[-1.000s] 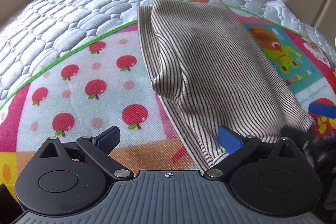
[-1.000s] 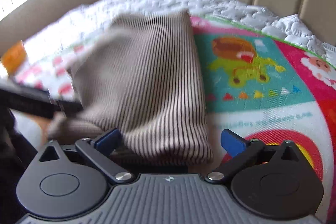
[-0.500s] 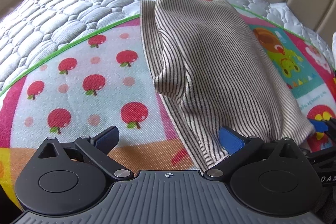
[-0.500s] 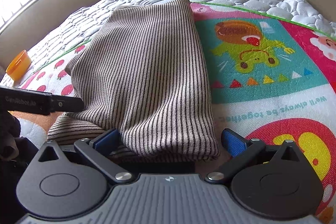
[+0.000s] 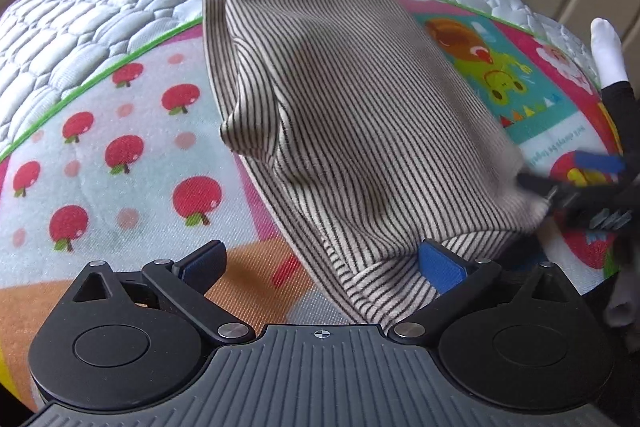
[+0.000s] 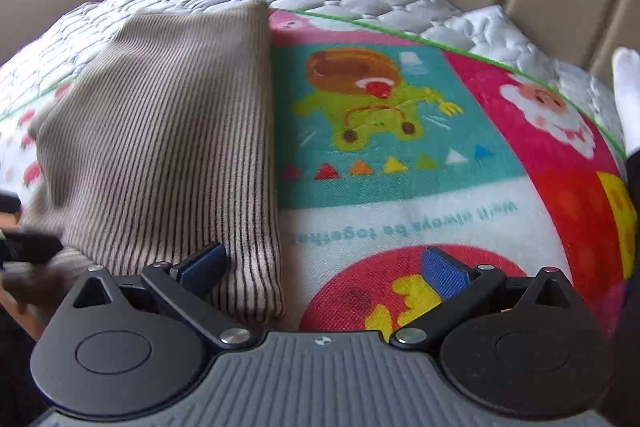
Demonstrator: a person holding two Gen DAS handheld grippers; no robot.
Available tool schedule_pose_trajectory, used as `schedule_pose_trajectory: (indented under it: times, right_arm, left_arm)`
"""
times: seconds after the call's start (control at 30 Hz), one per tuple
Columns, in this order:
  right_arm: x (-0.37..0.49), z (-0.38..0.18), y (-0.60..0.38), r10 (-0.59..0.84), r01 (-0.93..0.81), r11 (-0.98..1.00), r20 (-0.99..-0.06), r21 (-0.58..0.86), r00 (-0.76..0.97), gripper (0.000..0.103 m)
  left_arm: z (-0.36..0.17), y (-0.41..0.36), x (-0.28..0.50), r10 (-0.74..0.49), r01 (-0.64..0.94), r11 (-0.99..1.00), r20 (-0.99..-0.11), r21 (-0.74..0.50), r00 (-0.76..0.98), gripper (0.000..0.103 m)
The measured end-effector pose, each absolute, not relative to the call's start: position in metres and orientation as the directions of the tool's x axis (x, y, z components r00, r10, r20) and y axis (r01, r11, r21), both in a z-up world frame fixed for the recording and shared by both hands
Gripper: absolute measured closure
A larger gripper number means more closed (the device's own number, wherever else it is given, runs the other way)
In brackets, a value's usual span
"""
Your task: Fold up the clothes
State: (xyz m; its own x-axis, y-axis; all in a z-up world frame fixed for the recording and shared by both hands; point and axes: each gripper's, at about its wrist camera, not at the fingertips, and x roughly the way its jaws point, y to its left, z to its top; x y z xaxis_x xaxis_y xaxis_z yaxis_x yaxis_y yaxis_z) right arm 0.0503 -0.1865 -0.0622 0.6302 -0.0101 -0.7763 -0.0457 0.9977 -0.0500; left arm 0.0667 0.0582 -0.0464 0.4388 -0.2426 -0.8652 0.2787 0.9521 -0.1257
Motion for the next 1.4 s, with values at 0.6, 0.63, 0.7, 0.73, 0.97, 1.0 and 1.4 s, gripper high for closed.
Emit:
schedule_pose_trajectory:
  times: [0.6, 0.63, 0.7, 0.73, 0.97, 1.0, 1.4]
  right_arm:
    - [-0.012, -0.023, -0.107, 0.326, -0.664, 0.686, -0.692, -0.296, 0.644, 0.021]
    - [-0.019, -0.026, -0.098, 0.320, -0.702, 0.622, -0.706, -0.347, 0.632, 0.021]
    - [-0.018, -0.033, -0.091, 0.296, -0.714, 0.577, -0.714, -0.396, 0.635, 0.021]
    - [-0.018, -0.036, -0.088, 0.284, -0.718, 0.556, -0.716, -0.418, 0.637, 0.021]
    - [-0.008, -0.054, -0.073, 0.255, -0.716, 0.549, -0.730, -0.431, 0.634, 0.021]
    - [-0.008, -0.054, -0.071, 0.251, -0.713, 0.544, -0.725, -0.442, 0.641, 0.021]
    - [0.067, -0.031, -0.139, 0.395, -0.368, 0.902, -0.774, 0.225, 0.495, 0.034]
  left_arm:
    - [-0.045, 0.061, 0.067, -0.246, 0.274, 0.953, -0.865, -0.133, 0.437, 0.000]
    - [-0.046, 0.061, 0.067, -0.248, 0.273, 0.952, -0.865, -0.135, 0.436, 0.000]
    - [-0.046, 0.061, 0.067, -0.250, 0.272, 0.952, -0.865, -0.138, 0.435, 0.000]
    - [-0.046, 0.061, 0.068, -0.251, 0.272, 0.952, -0.865, -0.140, 0.434, 0.000]
    - [-0.044, 0.063, 0.068, -0.263, 0.266, 0.951, -0.862, -0.156, 0.434, 0.000]
    - [-0.043, 0.065, 0.069, -0.272, 0.260, 0.951, -0.858, -0.170, 0.436, 0.000]
    - [-0.007, 0.105, 0.070, -0.427, 0.235, 0.904, -0.747, -0.356, 0.510, 0.000]
